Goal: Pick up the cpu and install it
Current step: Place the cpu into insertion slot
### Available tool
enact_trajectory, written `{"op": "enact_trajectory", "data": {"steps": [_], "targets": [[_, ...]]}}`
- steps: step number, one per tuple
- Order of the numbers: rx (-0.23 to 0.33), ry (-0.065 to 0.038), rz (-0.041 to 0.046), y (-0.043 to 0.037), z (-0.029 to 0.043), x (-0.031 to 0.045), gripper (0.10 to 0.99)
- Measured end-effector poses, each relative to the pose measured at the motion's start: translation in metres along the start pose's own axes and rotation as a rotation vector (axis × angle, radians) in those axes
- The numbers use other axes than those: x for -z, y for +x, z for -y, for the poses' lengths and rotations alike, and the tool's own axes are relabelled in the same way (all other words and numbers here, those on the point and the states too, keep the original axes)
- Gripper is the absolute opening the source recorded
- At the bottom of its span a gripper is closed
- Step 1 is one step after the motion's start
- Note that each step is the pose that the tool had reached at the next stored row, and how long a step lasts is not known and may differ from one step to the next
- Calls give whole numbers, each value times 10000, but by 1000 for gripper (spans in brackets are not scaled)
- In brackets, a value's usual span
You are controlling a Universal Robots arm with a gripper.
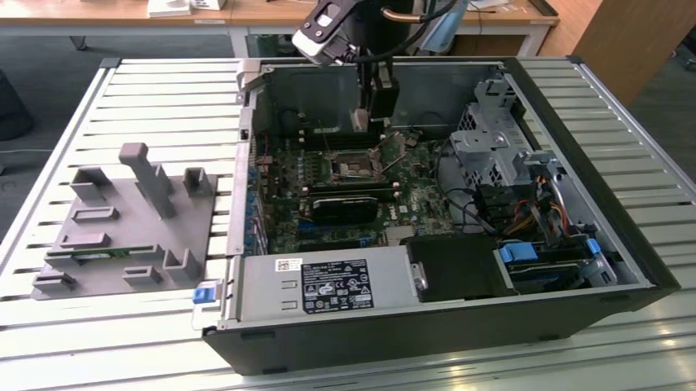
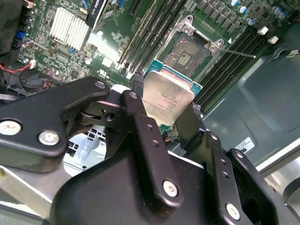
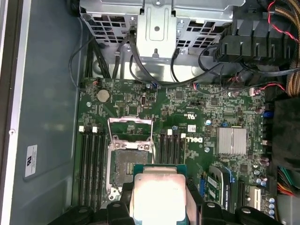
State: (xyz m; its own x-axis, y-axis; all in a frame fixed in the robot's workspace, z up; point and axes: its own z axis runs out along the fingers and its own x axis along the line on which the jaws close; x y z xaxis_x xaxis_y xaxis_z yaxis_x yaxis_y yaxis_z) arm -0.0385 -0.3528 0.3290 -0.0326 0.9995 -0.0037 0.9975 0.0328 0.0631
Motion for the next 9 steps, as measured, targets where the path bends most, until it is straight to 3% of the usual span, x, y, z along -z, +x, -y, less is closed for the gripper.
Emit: {"op": "enact_trajectory", "data": {"steps": [9], "targets": [[1,-2,1,29,8,-113,525]]}}
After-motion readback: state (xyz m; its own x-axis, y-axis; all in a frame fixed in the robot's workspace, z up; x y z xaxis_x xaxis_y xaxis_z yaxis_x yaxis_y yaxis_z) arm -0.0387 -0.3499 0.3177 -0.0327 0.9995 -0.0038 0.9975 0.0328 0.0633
